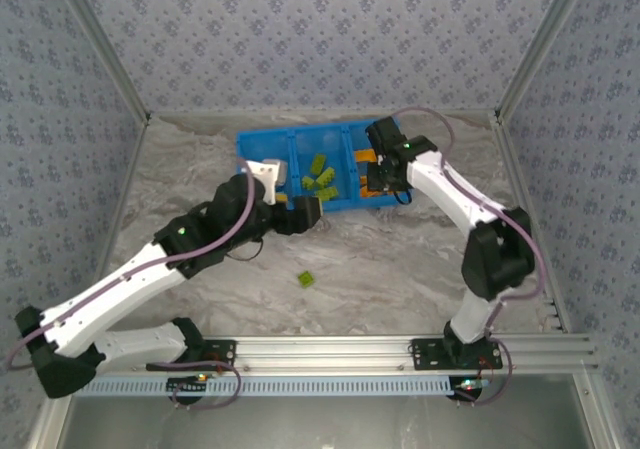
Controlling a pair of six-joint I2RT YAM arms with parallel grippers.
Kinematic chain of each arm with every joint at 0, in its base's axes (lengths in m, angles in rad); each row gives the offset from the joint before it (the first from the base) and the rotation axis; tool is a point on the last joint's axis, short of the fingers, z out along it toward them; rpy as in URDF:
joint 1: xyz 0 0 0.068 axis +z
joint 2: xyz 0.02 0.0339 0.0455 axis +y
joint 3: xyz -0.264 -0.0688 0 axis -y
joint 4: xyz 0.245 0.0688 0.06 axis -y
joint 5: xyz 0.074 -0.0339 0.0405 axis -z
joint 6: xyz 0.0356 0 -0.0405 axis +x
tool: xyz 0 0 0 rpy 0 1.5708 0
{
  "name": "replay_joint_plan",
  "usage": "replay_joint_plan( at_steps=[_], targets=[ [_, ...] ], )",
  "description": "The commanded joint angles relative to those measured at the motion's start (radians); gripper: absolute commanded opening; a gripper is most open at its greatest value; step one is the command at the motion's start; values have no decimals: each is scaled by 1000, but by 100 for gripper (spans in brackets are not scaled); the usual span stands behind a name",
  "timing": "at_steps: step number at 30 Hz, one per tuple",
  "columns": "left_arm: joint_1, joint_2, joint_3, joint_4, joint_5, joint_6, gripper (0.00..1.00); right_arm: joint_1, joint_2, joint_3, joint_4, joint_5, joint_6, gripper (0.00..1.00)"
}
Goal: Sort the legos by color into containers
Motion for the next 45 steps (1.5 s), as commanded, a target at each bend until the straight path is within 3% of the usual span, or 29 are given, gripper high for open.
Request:
replay_joint_plan(
  at_steps=[1, 6, 18, 27, 32, 37, 45],
  targets=[
    [-17, 44, 88, 50, 17, 57, 86, -26, 98, 134, -20, 13, -11, 37],
    [-25, 54, 84, 73, 19, 56, 86, -45, 224, 233, -64, 28, 14, 36],
    [-30, 63, 84, 68, 47, 53, 86, -72, 322, 229, -54, 17, 21, 38],
    [-58, 110, 112, 61, 48, 61, 84, -88, 336, 209, -38, -7, 40, 47],
    [-60, 122, 112, 51, 46, 60, 84, -86, 317, 210, -42, -7, 39, 58],
    [-60, 129, 102, 48, 44, 56, 83, -83, 262, 210, -41, -10, 42, 60],
    [-68, 107, 58, -7, 24, 34, 80, -72, 60, 207, -43, 18, 47, 50]
  ],
)
